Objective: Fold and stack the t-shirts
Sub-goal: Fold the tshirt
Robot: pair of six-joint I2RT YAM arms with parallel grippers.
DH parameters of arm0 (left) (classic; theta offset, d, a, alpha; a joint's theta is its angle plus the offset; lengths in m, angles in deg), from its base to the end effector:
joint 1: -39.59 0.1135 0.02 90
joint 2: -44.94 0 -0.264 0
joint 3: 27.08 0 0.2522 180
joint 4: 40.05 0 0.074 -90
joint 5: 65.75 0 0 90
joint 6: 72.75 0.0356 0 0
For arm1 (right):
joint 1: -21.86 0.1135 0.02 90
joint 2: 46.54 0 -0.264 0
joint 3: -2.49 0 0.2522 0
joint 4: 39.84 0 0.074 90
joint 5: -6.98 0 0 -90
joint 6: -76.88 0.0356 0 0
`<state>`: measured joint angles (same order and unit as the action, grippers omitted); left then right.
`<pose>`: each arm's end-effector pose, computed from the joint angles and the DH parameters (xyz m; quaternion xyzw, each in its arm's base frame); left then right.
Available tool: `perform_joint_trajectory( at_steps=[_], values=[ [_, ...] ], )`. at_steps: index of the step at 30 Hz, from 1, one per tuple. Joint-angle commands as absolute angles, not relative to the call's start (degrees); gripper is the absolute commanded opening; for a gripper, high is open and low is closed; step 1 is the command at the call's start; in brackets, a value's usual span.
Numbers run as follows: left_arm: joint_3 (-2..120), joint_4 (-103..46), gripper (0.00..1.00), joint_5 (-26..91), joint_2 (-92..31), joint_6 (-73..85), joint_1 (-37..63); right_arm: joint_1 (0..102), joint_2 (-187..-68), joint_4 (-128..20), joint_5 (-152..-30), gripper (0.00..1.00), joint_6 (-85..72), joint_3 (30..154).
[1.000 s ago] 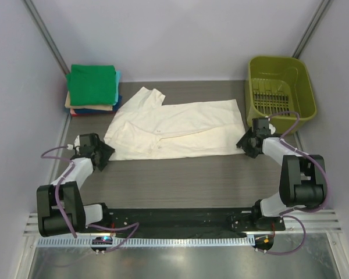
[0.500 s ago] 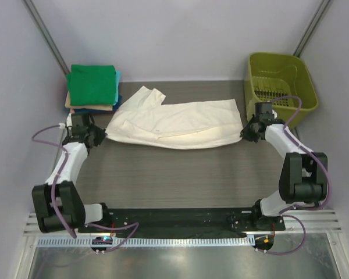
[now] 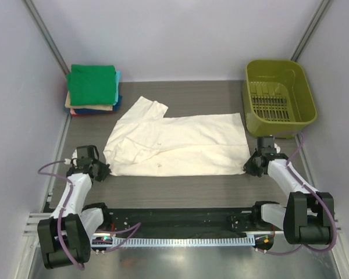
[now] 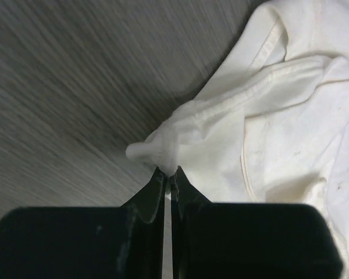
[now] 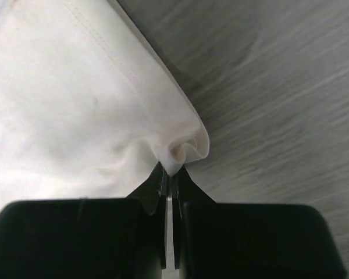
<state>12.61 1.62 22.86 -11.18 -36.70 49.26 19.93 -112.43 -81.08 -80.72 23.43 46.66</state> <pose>0.1700 0.0299 0.1683 -0.5096 0.8153 -0.0928 0.2589 0.1961 -0.0080 0.1635 0.3248 0.9163 0.0509 0.2290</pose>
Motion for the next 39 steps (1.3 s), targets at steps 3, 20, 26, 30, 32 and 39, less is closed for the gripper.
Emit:
perform_joint_trajectory(
  at_steps=[3,20,26,30,32,39],
  values=[
    [13.4,3.86,0.02,22.05,-5.87,-37.51,50.13,19.66,-106.22,-81.1,-80.39,0.01,26.86,46.74],
    [24.81,2.58,0.46,22.23,12.68,-31.19,49.34,20.8,-90.31,-85.95,-85.84,0.84,29.68,48.93],
    [41.73,-2.28,0.56,20.2,-7.32,-21.02,41.27,25.89,-101.18,-84.53,-81.2,0.84,26.79,60.09],
    [58.8,-2.03,0.61,20.55,-31.18,-12.73,32.31,33.62,-106.56,-84.71,-72.57,0.85,23.97,68.53],
    [69.44,-0.89,0.61,22.48,-38.7,-11.58,31.68,34.6,-108.58,-84.89,-71.69,0.86,23.09,72.66],
    [94.67,1.57,0.58,25.99,-66.22,-4.47,31.5,35.92,-111.76,-84.71,-74.15,0.86,20.19,77.42]
  ],
)
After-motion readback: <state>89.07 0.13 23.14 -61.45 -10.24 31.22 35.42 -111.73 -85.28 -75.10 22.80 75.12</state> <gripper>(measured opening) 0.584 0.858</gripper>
